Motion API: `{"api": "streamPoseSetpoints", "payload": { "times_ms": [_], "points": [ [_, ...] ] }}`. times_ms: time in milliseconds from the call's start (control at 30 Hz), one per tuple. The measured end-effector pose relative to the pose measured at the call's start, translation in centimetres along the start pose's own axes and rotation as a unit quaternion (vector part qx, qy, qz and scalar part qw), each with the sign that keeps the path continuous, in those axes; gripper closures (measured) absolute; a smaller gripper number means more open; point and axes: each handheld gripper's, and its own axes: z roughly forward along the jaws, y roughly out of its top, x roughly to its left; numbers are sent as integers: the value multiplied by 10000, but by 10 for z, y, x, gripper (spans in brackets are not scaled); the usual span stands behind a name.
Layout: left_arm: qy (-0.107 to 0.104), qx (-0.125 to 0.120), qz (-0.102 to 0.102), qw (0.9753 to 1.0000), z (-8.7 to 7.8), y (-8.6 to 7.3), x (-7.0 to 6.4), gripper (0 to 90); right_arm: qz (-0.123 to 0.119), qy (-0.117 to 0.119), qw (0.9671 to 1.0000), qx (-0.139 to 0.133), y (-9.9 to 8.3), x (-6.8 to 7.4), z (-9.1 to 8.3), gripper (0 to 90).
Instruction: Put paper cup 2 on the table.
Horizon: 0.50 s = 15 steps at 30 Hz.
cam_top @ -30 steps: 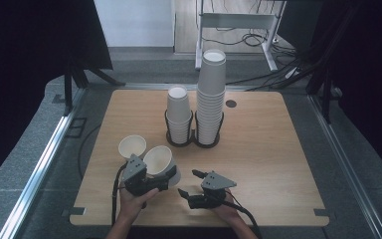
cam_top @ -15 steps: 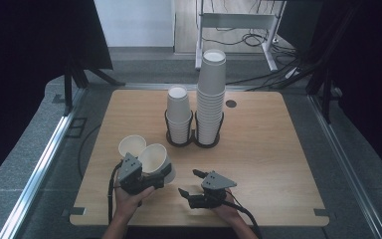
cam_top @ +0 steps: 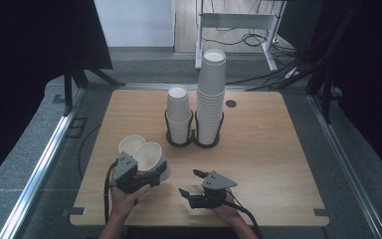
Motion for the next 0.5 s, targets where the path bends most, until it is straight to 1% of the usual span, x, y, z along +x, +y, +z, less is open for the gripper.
{"api": "streamPoseSetpoints", "payload": {
  "times_ms": [233,267,367,433,467,500],
  "points": [
    [217,87,150,9996,6,-4,-1,128,9,4,10000,4,0,0,0,186],
    [249,120,198,9994,8,-5,-2,128,8,5,10000,4,0,0,0,186],
    [420,204,445,9979,16,-7,-6,128,9,6,10000,3,0,0,0,186],
    [529,274,628,9963,22,-8,-9,128,20,15,10000,-1,0,0,0,187],
    [562,305,684,9956,24,-9,-9,128,21,14,10000,1,0,0,0,187],
    [575,313,694,9954,25,-10,-9,128,13,10,10000,-1,0,0,0,187]
  ]
}}
